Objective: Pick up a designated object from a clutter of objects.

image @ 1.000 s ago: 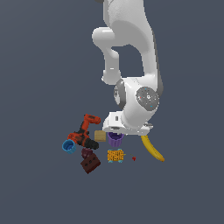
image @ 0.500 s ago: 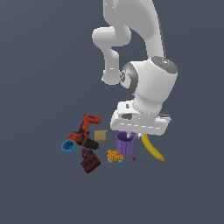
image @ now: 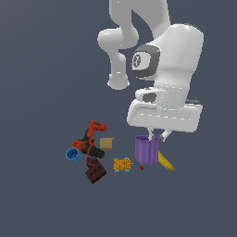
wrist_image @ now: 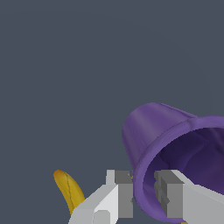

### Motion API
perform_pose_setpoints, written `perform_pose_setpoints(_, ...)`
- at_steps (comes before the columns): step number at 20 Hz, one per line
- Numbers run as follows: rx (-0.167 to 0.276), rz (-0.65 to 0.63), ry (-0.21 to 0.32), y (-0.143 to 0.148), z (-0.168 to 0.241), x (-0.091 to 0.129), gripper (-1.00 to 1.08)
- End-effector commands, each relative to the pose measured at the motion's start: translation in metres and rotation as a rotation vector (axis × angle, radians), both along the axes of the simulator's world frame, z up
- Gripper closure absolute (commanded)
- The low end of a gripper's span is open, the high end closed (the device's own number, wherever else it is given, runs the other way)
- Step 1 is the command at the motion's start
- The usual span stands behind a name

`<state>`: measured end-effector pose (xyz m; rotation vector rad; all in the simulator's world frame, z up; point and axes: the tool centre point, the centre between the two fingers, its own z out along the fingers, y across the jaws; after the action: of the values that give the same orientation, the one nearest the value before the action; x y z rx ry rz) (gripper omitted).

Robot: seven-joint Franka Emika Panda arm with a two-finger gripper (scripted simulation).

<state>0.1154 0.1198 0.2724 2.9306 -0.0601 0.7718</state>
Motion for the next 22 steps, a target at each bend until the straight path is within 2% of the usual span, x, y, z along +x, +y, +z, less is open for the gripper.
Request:
perform_pose_setpoints(1,0.006,0.005,-0.063,0.006,0.019,0.001,1.08)
perform_pose_setpoints(9,0.014,0.013,-0.203,0.020,0.058,-0.001,1.08)
perform_pose_setpoints(22,0.019,0.020,-0.361,0.034,0.103,-0.009,1.08)
